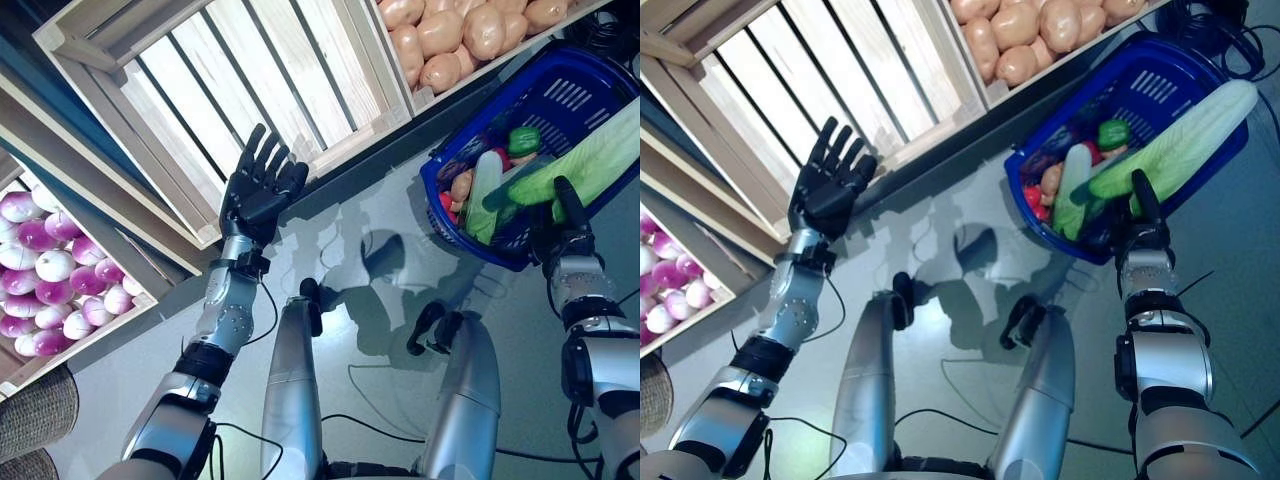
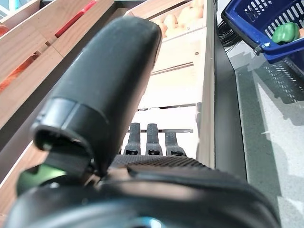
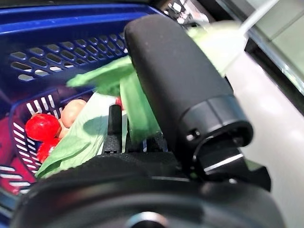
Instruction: Put vegetables into the basket
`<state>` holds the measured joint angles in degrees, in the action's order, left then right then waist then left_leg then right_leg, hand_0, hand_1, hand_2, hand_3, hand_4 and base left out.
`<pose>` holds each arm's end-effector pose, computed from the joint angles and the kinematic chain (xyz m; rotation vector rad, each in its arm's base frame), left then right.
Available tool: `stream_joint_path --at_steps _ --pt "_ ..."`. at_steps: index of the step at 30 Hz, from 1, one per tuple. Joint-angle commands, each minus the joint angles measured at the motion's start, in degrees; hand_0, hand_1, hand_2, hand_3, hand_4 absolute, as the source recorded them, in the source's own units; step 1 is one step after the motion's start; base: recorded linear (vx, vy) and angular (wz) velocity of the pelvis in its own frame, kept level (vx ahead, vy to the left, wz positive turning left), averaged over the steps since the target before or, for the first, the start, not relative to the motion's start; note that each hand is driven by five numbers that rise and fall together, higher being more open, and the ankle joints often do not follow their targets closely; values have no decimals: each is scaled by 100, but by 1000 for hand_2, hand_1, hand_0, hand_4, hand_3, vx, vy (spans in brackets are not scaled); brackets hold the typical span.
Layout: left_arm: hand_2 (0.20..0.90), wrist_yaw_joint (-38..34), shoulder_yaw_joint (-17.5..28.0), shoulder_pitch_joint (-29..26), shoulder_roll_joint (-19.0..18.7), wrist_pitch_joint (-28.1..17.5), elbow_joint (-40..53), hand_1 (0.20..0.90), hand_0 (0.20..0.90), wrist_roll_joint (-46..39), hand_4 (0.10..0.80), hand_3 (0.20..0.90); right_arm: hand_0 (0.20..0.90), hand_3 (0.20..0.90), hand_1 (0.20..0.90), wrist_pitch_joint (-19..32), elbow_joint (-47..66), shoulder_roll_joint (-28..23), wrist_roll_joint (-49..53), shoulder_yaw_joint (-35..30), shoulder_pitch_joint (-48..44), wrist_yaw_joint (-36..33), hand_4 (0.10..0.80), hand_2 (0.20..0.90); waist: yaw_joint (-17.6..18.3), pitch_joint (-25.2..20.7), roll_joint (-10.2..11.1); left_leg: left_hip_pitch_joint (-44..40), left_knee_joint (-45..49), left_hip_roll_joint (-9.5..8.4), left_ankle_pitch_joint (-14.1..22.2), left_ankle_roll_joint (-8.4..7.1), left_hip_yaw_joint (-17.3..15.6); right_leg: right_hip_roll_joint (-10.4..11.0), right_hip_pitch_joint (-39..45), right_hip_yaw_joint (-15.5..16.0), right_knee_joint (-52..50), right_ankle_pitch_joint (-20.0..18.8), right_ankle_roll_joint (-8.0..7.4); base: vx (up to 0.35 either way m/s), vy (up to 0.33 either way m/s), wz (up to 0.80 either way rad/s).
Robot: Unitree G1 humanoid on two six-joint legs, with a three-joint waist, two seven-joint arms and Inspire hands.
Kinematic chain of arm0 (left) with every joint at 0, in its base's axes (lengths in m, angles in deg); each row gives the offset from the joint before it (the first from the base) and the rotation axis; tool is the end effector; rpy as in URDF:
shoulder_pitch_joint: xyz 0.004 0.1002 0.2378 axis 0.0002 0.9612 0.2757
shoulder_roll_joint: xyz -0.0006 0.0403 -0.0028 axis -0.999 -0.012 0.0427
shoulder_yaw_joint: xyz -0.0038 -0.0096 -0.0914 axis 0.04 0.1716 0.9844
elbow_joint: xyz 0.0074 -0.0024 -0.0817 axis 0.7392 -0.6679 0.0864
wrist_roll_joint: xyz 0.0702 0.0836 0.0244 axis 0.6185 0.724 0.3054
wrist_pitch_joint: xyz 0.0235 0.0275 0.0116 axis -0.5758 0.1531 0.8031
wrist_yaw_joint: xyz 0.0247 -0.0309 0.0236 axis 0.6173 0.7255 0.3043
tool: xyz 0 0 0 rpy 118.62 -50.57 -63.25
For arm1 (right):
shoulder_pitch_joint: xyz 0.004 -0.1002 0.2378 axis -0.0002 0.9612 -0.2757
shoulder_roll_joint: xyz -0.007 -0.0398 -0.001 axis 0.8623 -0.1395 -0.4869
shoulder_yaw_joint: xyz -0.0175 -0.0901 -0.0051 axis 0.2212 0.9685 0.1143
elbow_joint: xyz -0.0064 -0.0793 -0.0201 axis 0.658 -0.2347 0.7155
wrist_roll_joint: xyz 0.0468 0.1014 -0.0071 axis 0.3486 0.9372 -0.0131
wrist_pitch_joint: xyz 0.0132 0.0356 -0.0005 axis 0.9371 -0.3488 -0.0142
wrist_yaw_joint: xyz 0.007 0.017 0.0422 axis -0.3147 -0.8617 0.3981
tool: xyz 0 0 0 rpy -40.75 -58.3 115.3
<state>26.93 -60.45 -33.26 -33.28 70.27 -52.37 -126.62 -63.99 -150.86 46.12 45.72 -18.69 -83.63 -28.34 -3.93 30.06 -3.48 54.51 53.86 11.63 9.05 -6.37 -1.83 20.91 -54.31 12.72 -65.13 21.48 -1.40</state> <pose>0.3039 0.1848 0.1167 -0.6149 -0.3168 -0.1481 0.3267 -0.3009 0.1328 1.2222 -0.0711 -0.5754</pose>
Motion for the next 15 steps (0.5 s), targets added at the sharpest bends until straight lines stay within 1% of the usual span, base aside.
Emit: stream_joint_path --at_steps 1,6,8,12,15 --pt "900 174 115 -392 -239 -416 459 900 900 -105 800 900 900 900 900 105 178 -645 -391 -1 -361 472 800 900 96 -27 -117 -758 314 5 1098 225 -206 -76 574 -194 331 -246 -151 -10 34 1" --pt "900 299 116 -357 -284 -398 384 900 900 -200 800 900 900 900 900 -110 118 -685 -685 99 -321 679 800 900 102 -27 -74 -1038 138 66 1040 202 -250 -89 827 -163 476 -295 -186 2 31 -1" --pt "900 379 132 -324 -331 -322 335 900 900 -269 800 900 900 900 900 -264 81 -708 -837 137 -282 732 800 900 99 -27 -48 -1274 -34 101 986 187 -280 -101 1053 -144 611 -325 -199 26 43 -5" --pt "900 561 125 -240 -364 -265 258 900 900 -354 800 900 900 900 900 -391 47 -694 -889 138 -153 792 800 900 96 -29 -5 -1654 -310 132 877 166 -324 -119 1406 -111 828 -402 -214 37 33 -4" --pt "900 672 123 -63 -365 -188 180 900 900 -372 800 900 900 900 900 -478 47 -604 -983 67 125 862 800 900 78 -180 66 -2085 -688 140 740 149 -385 -126 1818 -40 1154 -510 -242 97 35 -4"
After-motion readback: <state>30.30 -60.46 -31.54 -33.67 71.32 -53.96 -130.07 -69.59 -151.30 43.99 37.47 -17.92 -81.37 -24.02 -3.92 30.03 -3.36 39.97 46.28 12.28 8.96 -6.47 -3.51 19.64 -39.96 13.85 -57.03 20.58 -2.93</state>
